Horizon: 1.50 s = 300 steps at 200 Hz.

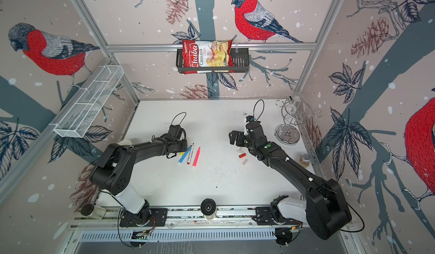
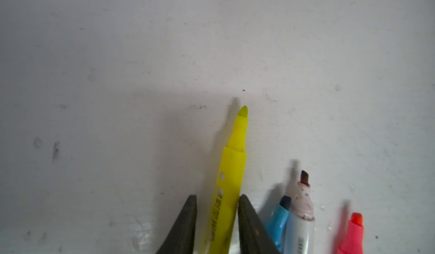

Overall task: Insert pens into pen caps
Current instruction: Pick up a pen from the center of the table.

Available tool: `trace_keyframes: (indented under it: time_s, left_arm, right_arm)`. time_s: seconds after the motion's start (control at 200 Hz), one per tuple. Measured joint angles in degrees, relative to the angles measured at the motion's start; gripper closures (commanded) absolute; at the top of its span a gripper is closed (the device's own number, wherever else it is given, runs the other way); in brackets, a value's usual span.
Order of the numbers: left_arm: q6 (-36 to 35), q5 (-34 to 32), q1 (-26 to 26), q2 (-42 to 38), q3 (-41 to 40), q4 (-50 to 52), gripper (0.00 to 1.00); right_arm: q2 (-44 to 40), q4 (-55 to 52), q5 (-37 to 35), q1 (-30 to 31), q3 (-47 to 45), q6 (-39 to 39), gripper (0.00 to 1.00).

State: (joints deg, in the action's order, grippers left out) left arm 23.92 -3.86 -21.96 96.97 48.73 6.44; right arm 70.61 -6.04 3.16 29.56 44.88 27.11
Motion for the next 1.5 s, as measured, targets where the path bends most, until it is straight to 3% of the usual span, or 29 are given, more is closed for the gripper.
trace_keyframes:
  time_s: [0.56,0.785,1.086,1.281,1.501]
  left_arm:
    - [0.04,-3.43,-2.58,0.5,2.19,6.1,0.62]
    - [-0.37,-5.35,-2.84,1.46,2.56,5.95,0.78]
    - [-0.39,-6.6,-3.13,0.9,1.53,3.91,0.88]
    - [-0.39,-5.4,-3.21,-3.67,0.76,7.1,0.89]
    - [-1.38,-4.22,-3.21,-17.73,-3.15,4.22,0.89]
  right_arm:
    - [0.24,0.39,0.0,0.0,0.52,0.02,0.0]
    - [0.24,0.39,-0.17,0.0,0.52,0.02,0.0]
    - [-0.63,0.52,-0.46,-0.11,0.39,0.11,0.0]
    - [-0.83,1.05,-0.35,-0.09,0.13,0.26,0.0]
    - [-0.98,2.36,1.99,-0.11,-0.22,0.52,0.0]
